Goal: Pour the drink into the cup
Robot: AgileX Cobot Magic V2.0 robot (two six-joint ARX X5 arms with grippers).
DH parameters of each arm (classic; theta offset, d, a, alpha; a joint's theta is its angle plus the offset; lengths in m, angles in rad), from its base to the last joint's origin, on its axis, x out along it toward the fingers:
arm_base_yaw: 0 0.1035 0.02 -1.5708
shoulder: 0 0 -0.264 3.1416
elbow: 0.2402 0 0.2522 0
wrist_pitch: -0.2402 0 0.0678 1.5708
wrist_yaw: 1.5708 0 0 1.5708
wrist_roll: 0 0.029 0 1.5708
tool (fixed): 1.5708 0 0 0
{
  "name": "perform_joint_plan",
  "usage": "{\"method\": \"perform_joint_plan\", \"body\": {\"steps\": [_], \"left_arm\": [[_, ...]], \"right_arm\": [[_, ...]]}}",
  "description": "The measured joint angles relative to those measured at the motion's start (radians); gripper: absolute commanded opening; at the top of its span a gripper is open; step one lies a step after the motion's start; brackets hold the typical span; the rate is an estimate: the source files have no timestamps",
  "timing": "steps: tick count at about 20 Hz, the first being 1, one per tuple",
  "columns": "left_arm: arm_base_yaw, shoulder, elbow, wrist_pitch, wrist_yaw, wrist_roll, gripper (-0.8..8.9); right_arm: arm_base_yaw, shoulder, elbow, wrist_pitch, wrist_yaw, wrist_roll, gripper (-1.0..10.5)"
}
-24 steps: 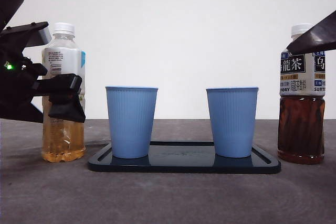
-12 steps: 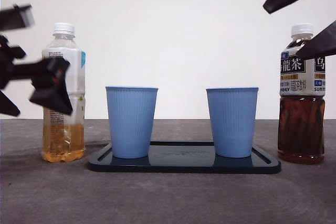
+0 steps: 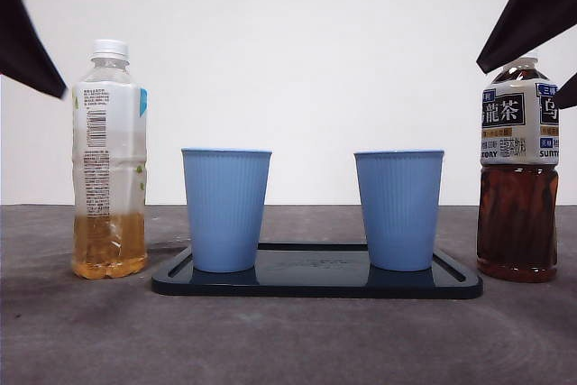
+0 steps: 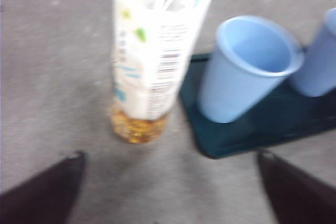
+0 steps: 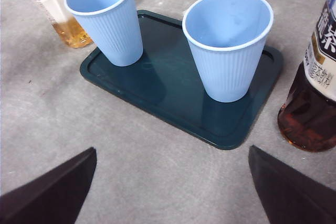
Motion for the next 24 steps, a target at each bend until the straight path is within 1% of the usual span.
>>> {"method": "perform_joint_plan", "body": {"steps": [1, 2, 3, 4, 9, 23, 24], "left_arm": [[-0.004, -0.034, 0.000, -0.016, 0.021, -0.005, 1.61], [-0.006, -0.058, 0.000, -0.023, 0.032, -0.011, 0.71], [-0.007, -0.086, 0.000, -0.023, 0.036, -0.015, 0.04], [-0.007, -0.106, 0.000, -0.023, 0.037, -0.017, 0.07], [-0.007, -0.163, 0.000, -0.027, 0.037, -0.019, 0.07], [-0.007, -0.167, 0.000, -0.027, 0.037, -0.017, 0.07], [-0.003, -0.170, 0.000, -0.026, 0.034, 0.008, 0.07]], "right_arm": [[0.000, 0.000, 0.000, 0.000, 0.001, 0.000, 3.7], [0.000, 0.000, 0.000, 0.000, 0.001, 0.000, 2.3], [0.000, 0.000, 0.000, 0.000, 0.001, 0.000, 0.5], [0.000, 0.000, 0.000, -0.001, 0.001, 0.000, 0.1], [0.000, 0.000, 0.000, 0.000, 0.001, 0.000, 0.1], [0.000, 0.000, 0.000, 0.024, 0.001, 0.000, 0.1], [0.000, 0.000, 0.000, 0.024, 0.001, 0.000, 0.1]]}}
